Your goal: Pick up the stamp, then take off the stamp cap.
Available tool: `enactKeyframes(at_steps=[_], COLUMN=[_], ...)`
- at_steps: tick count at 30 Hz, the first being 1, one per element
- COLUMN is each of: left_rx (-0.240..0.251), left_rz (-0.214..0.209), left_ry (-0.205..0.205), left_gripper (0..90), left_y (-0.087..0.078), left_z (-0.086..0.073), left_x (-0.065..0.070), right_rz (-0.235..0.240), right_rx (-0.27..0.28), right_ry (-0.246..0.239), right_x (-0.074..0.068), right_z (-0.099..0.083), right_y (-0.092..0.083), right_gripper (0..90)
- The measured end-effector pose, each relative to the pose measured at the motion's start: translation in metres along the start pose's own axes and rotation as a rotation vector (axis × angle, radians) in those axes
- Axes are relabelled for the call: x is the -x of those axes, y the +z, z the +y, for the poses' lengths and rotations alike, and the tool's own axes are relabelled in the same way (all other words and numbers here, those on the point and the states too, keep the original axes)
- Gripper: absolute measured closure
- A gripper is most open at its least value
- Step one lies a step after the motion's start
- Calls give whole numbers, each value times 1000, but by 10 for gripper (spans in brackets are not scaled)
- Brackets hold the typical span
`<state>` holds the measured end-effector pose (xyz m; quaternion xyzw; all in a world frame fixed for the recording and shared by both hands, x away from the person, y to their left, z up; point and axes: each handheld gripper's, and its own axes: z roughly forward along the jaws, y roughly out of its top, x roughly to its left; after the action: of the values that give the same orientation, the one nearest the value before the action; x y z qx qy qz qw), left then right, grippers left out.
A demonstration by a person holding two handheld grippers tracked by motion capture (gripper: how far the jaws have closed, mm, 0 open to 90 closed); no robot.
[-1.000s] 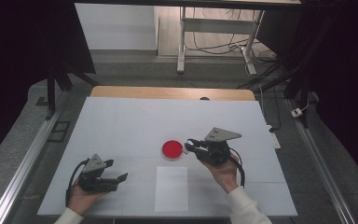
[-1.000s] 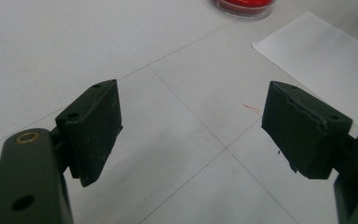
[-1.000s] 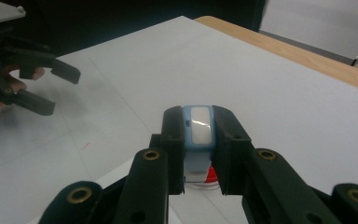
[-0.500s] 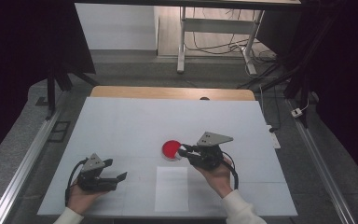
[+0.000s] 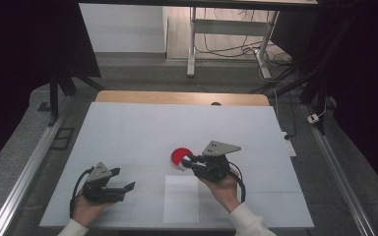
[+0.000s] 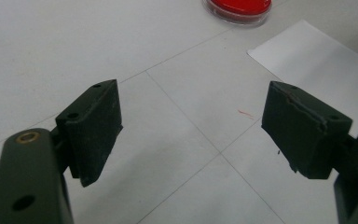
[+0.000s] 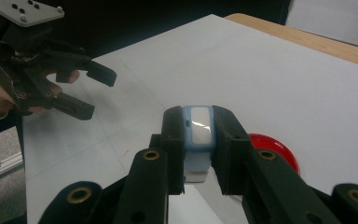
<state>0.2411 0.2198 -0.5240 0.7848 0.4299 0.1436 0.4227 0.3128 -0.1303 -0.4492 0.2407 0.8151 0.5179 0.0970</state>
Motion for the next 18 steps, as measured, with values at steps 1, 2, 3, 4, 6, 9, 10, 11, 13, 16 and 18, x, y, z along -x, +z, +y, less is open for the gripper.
enactKeyframes(at_steps=[1, 2, 3, 4, 6, 9, 10, 11, 13, 16, 18], left_rx=[0, 0, 0, 0, 0, 3, 2, 3, 4, 6, 8], left_rz=[0, 0, -1, -2, -2, -1, -2, -2, 0, 4, 2], left_ry=[-1, -2, -3, -2, -1, -2, -2, -3, -3, 2, 4], left_gripper=[198, 198, 198, 198, 198, 198, 198, 198, 198, 199, 199], left_y=[0, 0, 0, 0, 0, 0, 0, 0, -1, -1, -2], left_z=[0, 0, 0, 0, 0, 0, 1, 1, 1, 1, 3], left_x=[0, 0, -1, -1, -1, 0, 0, 1, 1, 3, 4], right_rz=[-3, -3, -3, -3, -3, -4, -4, -6, -10, -14, -15], right_rx=[-1, 0, -1, 0, 1, 2, 2, 3, 1, -2, -2], right_ry=[-1, 3, 7, 9, 10, 9, 8, 9, 8, 10, 9], right_x=[0, 0, 1, 1, 1, 1, 2, 2, 3, 4, 4], right_z=[0, 0, 0, 0, 0, 0, 0, 0, -1, -1, -1], right_y=[0, 0, 0, -1, -1, -1, -1, -1, -2, -2, -2], right_gripper=[749, 749, 749, 749, 749, 749, 749, 749, 749, 749, 749])
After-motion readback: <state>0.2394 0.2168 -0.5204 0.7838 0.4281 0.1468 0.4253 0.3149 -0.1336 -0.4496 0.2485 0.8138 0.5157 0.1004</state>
